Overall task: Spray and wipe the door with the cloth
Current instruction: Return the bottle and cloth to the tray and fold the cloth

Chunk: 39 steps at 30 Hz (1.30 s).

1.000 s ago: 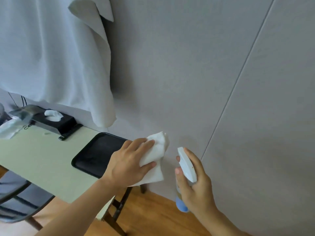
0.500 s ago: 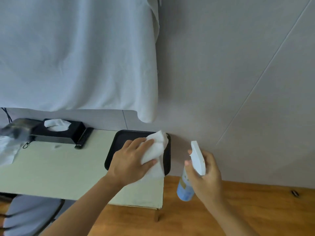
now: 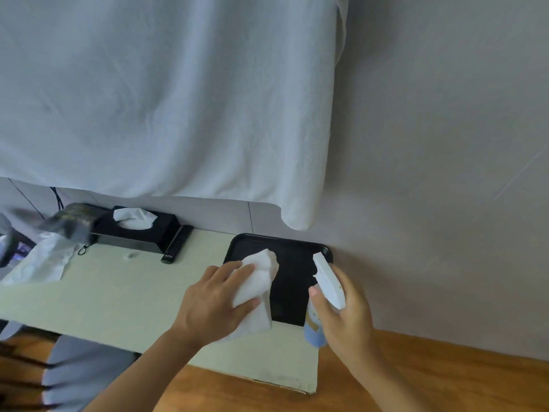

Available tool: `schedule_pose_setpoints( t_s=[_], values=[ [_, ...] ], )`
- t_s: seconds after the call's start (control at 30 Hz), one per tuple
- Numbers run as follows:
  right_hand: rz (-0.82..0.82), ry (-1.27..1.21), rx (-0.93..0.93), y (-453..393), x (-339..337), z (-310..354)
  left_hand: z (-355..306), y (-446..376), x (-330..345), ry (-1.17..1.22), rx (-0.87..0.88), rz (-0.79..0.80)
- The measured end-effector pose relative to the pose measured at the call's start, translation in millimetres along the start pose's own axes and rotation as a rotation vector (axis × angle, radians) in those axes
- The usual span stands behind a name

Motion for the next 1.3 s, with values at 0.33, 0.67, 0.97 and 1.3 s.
schedule_pose_setpoints(
  t_s=[0.33, 0.67, 0.97, 1.3],
  values=[
    [0.122, -0.048, 0.121, -90.4, 68.3, -29.9, 68.6, -5.4, 17.0, 0.065, -0.102, -0.008],
    [0.164, 0.059, 0.219, -167.0, 152.9, -26.0, 142.7, -1.3, 31.8, 0.142, -0.036, 0.075],
    [0.117, 0.128, 0.220, -206.2, 201.5, -26.0, 174.5, -8.7, 38.5, 0.188, 0.045, 0.124],
    [0.064, 0.114, 0.233, -219.4, 219.8, -26.0, 175.3, -15.1, 33.9, 0.212, 0.109, 0.115]
  ],
)
Point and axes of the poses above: each hand's wrist, its own y-axis away from the middle knuckle, its own x-axis out of the palm, z = x × y, the point moved 1 cm from there along -y, towards the middle knuckle, and after that the axes turned 10 degrees about z, right-handed, at the moved point
